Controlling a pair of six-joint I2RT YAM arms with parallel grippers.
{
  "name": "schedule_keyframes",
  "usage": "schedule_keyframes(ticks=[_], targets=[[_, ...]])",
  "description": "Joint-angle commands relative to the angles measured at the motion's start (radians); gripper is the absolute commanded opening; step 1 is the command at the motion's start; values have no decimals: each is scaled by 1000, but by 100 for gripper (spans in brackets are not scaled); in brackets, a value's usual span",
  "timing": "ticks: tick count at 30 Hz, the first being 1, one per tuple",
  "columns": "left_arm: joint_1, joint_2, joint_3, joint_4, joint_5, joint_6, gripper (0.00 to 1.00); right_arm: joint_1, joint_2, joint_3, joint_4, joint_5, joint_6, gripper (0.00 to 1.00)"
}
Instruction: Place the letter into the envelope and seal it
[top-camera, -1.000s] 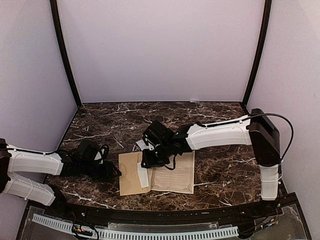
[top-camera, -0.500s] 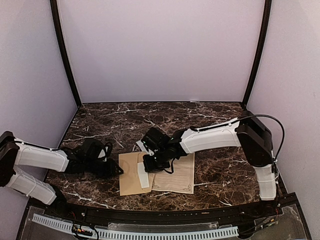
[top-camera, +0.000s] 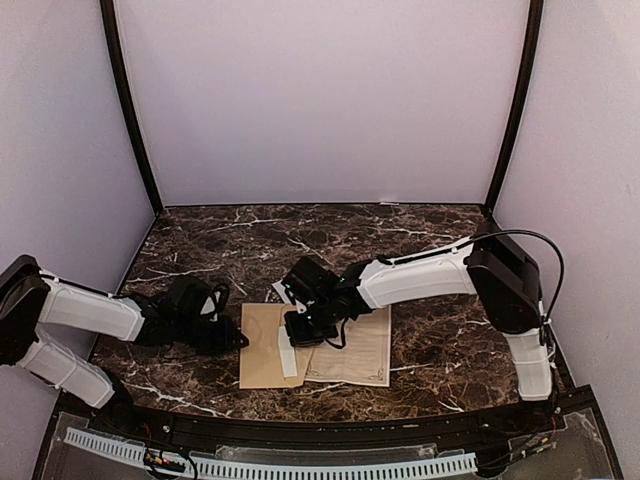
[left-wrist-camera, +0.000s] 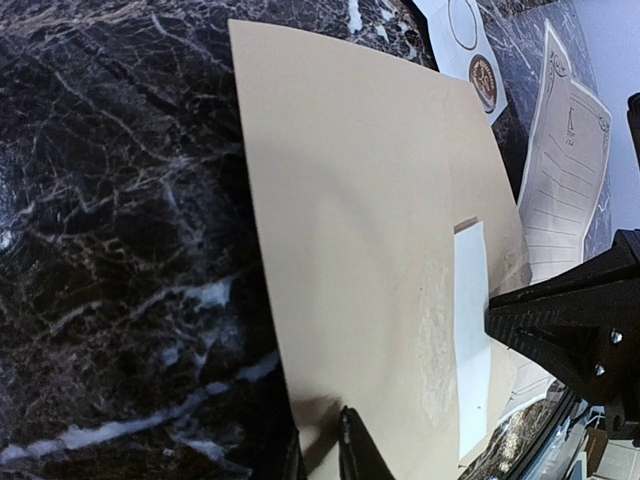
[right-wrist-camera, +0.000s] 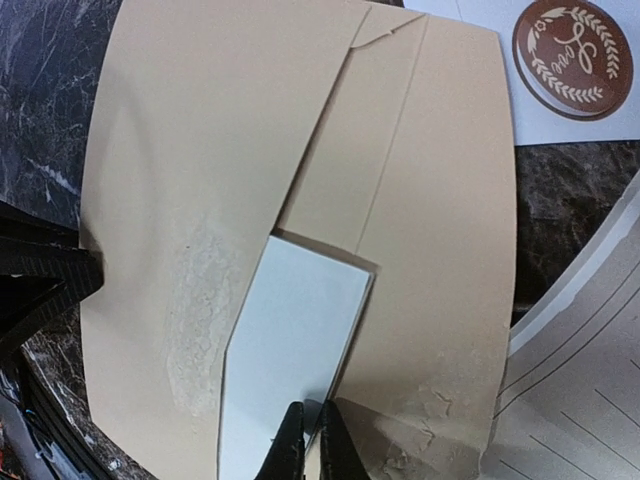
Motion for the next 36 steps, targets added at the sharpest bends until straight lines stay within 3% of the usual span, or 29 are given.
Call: schedule_keyframes(ticks=[1, 32, 36], targets=[[3, 38, -7, -52, 0, 17, 13, -5, 30, 20, 47, -27, -1, 4], [3, 47, -17, -11, 59, 6, 3, 22, 79, 91, 122, -141, 12, 1], [3, 38, -19, -40, 30, 9, 0, 24, 31, 84, 96, -109, -1, 7]])
